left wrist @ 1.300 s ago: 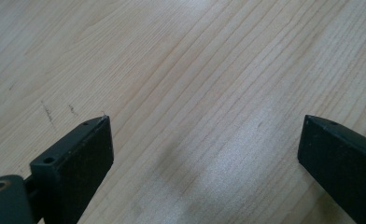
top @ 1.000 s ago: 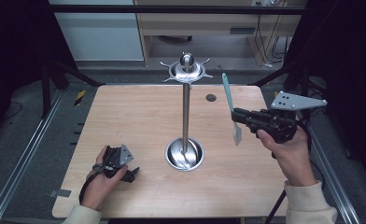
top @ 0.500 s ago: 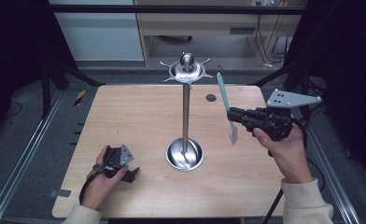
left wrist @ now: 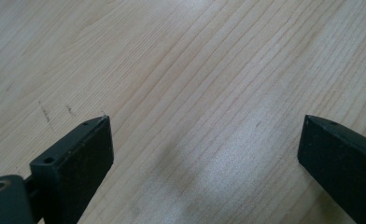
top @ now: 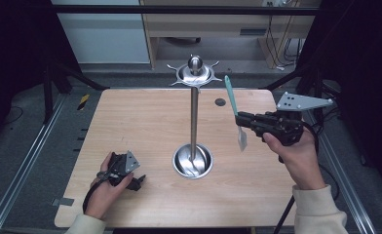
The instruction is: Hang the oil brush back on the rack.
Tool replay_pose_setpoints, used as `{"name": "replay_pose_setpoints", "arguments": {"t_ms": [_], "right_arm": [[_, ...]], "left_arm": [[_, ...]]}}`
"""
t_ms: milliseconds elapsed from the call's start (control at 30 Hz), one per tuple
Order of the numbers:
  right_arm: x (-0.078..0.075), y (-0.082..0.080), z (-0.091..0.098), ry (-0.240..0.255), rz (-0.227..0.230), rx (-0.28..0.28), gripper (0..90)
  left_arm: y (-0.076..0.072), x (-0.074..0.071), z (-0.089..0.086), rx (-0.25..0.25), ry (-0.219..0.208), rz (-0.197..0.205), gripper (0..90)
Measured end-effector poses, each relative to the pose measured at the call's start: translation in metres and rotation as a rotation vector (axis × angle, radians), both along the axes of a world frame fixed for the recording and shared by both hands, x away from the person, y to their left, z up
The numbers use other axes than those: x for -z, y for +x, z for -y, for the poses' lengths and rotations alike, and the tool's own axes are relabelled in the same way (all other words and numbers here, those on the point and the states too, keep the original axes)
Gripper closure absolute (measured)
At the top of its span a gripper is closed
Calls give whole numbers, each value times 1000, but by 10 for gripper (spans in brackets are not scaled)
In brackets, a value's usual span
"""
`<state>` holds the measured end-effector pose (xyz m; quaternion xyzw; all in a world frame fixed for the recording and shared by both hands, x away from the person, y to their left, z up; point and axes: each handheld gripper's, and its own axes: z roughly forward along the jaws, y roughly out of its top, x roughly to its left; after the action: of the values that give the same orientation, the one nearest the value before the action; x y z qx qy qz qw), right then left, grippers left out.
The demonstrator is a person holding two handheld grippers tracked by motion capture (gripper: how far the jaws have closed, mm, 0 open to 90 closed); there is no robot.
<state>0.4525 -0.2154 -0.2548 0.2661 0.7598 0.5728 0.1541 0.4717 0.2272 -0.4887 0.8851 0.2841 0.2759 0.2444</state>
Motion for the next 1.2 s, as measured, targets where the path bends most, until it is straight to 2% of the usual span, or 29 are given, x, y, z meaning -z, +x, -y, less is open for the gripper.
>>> {"name": "replay_pose_setpoints", "arguments": {"t_ms": [1200], "right_arm": [[3,5,-9,-8,-8,-4,821]], "left_arm": [[0,0,1,4,1,-6,31]]}}
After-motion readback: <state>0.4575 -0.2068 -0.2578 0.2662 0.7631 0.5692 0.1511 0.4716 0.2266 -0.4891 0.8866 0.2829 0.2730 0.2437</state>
